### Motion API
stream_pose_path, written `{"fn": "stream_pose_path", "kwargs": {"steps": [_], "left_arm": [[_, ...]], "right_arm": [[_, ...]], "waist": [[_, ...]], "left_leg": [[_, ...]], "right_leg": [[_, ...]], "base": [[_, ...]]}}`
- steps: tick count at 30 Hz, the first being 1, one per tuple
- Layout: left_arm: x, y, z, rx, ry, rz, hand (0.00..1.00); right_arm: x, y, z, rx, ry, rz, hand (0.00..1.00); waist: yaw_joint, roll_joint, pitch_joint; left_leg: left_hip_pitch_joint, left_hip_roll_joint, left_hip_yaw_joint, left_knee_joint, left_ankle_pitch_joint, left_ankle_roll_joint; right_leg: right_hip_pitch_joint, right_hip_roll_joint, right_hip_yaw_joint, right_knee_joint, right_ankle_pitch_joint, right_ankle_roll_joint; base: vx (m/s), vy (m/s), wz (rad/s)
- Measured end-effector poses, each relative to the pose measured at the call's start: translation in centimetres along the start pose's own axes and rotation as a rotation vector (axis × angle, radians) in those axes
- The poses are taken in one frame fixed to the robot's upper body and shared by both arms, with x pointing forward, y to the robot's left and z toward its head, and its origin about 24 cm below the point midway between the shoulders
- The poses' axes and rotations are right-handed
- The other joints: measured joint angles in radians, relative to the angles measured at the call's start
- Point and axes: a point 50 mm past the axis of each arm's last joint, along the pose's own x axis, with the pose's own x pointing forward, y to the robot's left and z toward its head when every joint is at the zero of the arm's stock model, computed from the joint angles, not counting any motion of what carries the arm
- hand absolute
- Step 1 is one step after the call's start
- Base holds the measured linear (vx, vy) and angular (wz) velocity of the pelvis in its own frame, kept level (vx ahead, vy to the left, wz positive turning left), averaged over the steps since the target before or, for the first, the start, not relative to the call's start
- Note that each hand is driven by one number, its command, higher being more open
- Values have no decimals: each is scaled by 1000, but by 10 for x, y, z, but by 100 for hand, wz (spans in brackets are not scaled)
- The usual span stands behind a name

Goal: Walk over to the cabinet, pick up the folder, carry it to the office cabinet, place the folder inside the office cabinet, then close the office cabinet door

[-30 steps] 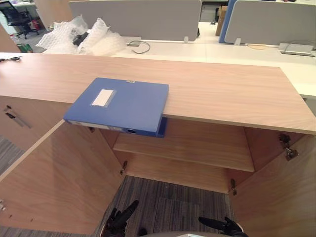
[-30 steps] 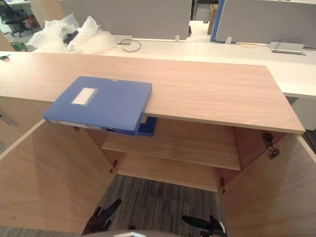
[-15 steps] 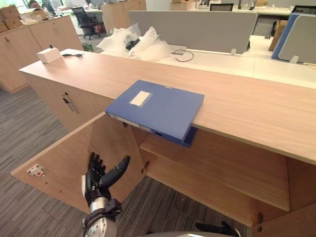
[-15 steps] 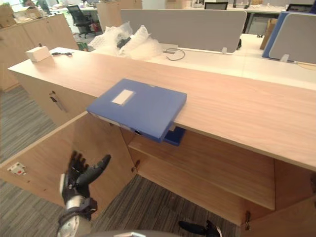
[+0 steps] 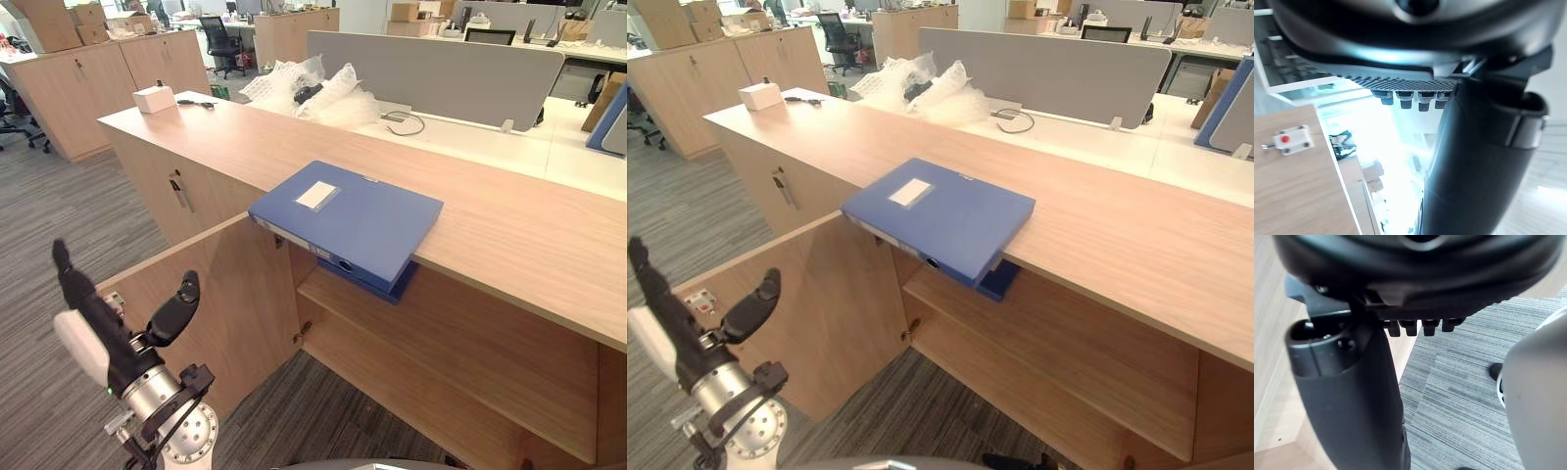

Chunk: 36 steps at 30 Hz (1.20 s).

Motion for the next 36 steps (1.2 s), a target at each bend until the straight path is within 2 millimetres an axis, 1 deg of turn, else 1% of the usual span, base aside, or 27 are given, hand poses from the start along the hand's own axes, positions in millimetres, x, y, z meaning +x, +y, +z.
{"fn": "stream_pose_path", "kwargs": {"steps": [2,5,7,11,12,14,16,22,25,29,32,36], "left_arm": [[2,-5,5,58,-93,-70,100],[5,-12,13,126,-206,-141,100],[9,-15,16,176,-279,-179,100],[11,-18,18,254,-374,-213,100],[10,-19,17,279,-397,-235,100],[10,-21,12,321,-419,-293,100],[11,-22,8,354,-435,-332,100],[15,-20,9,390,-490,-357,100],[22,-23,11,399,-529,-355,100],[30,-25,12,423,-580,-372,100],[30,-25,13,430,-609,-393,100],[38,-31,8,464,-645,-419,100]], "right_arm": [[1,-3,2,-22,-5,-2,100],[3,-11,6,-26,-12,-15,100],[4,-13,6,-28,-14,-13,100],[5,-12,8,-52,-10,-2,100],[5,-12,9,-52,-14,-1,100],[5,-12,10,-53,-20,2,100],[5,-13,12,-70,-27,2,100],[6,-16,14,-54,-28,-1,100],[6,-16,14,-54,-28,3,100],[6,-16,14,-54,-27,8,100],[6,-16,14,-49,-25,11,100],[7,-16,18,-38,-30,9,100]], "waist": [[0,7,-4],[-9,38,-8],[-12,48,-15],[-21,50,-15],[-23,50,-15],[-25,49,-13],[-27,54,-8],[-27,56,-2],[-27,54,3],[-28,52,6],[-31,51,7],[-36,56,17]], "left_leg": [[-4,11,17,0,0,0],[-5,21,43,1,2,-1],[-3,26,51,2,5,-3],[5,34,73,3,10,-6],[5,36,74,3,15,-11],[5,39,75,3,22,-4],[7,46,78,3,23,-5],[6,54,99,2,24,-5],[5,55,101,2,27,-7],[5,55,103,-4,45,-10],[5,57,105,-6,57,-11],[16,67,122,-11,61,-11]], "right_leg": [[-16,8,21,1,3,-3],[-39,15,55,11,2,-10],[-46,17,75,14,0,-16],[-51,23,95,14,-7,-26],[-53,25,97,15,-8,-29],[-56,27,102,18,-11,-34],[-57,32,109,19,-13,-38],[-72,36,126,26,-15,-43],[-77,36,130,30,-15,-45],[-83,35,138,32,-15,-51],[-87,36,141,32,-15,-56],[-78,50,145,29,-9,-68]], "base": [[-5,-9,-29],[8,-14,-32],[23,-17,-28],[4,-32,-15],[-4,-39,-7],[-5,-41,-6],[-6,-26,-7],[-10,-11,-9],[-5,-2,-2],[-16,-9,-4],[-7,-17,-3],[-8,-22,-3]]}}
